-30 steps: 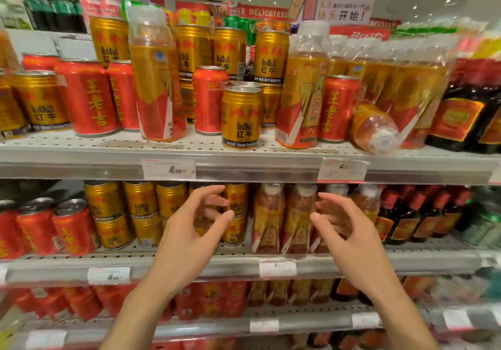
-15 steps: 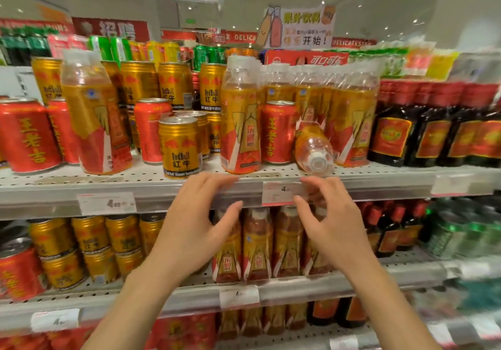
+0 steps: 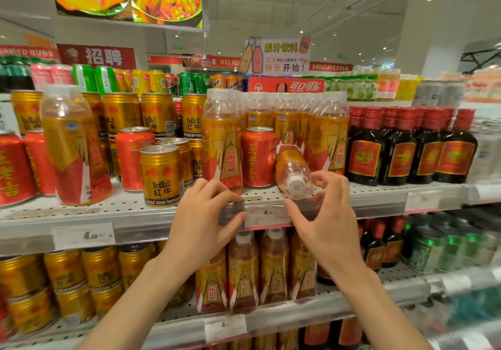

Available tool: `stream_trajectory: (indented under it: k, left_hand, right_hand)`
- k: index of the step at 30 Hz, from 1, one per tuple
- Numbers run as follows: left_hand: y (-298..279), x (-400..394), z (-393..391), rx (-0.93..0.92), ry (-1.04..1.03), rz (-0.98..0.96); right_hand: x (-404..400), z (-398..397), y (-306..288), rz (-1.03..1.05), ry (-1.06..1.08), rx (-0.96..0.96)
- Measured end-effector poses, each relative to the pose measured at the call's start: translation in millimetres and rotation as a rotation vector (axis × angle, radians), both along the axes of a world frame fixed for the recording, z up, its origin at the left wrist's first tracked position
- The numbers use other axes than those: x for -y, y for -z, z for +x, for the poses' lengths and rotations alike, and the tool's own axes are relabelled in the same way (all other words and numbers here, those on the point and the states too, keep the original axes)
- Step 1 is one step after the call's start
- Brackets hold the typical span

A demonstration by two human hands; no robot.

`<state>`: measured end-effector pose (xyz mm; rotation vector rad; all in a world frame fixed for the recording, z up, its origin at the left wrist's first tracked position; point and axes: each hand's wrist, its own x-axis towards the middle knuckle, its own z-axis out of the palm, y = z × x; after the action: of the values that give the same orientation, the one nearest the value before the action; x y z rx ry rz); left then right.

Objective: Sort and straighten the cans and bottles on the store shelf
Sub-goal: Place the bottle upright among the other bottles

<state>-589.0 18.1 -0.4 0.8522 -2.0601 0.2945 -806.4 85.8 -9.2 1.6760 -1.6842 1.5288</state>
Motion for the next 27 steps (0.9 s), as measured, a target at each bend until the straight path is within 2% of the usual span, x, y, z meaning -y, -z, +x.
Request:
stream_trajectory:
  k: [6,11,20,24,27]
  left_hand:
    - [-1.2,1.0,-2.2,-0.050,-0.003,0.056]
    - [-2.8,-0.2,-3.5,-0.070,-0.011,0.083]
    - [-4.4,-1.9,-4.8,-0.080,-0.018,0.099]
    - [-3.5,-2.0,-4.2,-0.085,-0.011,0.104]
    - [-3.1,-0.3,-4.5,-0.088,-0.005,0.107]
  right_hand:
    - [10.6,-6.3,-8.5,-0.019,-0.025,-0.122]
    - [13.6,-16.8,-29.0,-0.102,-0.085,-0.046]
    - [38.9,-19.8,-110.7,-0.227,-0.068,0.003]
    - [59.6,-22.9,-126.8,-0.211,-0.052,0.002]
    - [71.6,-21.0,-131.6,-0.152,-0.012,-0.071]
